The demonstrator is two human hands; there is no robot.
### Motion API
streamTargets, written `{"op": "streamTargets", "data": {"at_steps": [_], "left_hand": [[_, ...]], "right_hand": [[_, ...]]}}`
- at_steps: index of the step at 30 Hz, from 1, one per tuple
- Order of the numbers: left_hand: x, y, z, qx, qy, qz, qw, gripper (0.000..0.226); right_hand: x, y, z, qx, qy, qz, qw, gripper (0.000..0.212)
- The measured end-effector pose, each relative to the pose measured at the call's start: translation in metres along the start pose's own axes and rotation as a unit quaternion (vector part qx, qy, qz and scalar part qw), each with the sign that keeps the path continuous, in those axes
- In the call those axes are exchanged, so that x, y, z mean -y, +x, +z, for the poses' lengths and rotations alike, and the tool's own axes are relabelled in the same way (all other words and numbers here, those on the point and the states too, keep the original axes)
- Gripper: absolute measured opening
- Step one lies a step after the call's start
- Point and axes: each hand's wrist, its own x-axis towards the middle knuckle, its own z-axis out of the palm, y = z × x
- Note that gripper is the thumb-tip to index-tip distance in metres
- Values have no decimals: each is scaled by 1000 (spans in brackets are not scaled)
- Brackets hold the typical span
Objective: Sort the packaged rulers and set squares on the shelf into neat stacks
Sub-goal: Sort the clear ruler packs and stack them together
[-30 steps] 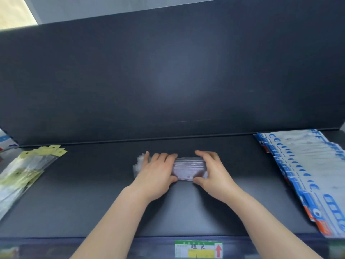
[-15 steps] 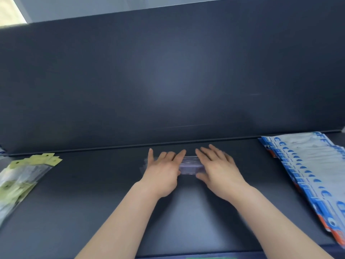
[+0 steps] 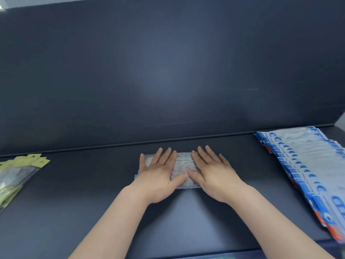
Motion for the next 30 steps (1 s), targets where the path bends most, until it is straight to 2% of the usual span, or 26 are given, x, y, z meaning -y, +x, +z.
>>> {"op": "streamTargets", "data": {"at_steps": [8,12,18,23,26,30], "left_hand": [[-2,-26,12,-19,21,10,1000,78],[-6,-39,17,1,-6,-2,1000,84],[-14,-53,18,30,10,-19,999,93],[-14,-30,3,-35,0,-41,999,92],[-9,-12,-5,-8,-10,-58,998,91],[-12,-19,-5,33,3,-55,998,97]], "right_hand": [[4,-20,5,11,-1,-15,1000,67],[3,-29,7,31,3,-18,999,65],[2,-41,6,58,-1,-23,998,68],[7,-22,1,-27,13,-10,999,65],[8,-6,2,-10,19,20,1000,66],[7,-9,4,9,22,18,1000,66]]}}
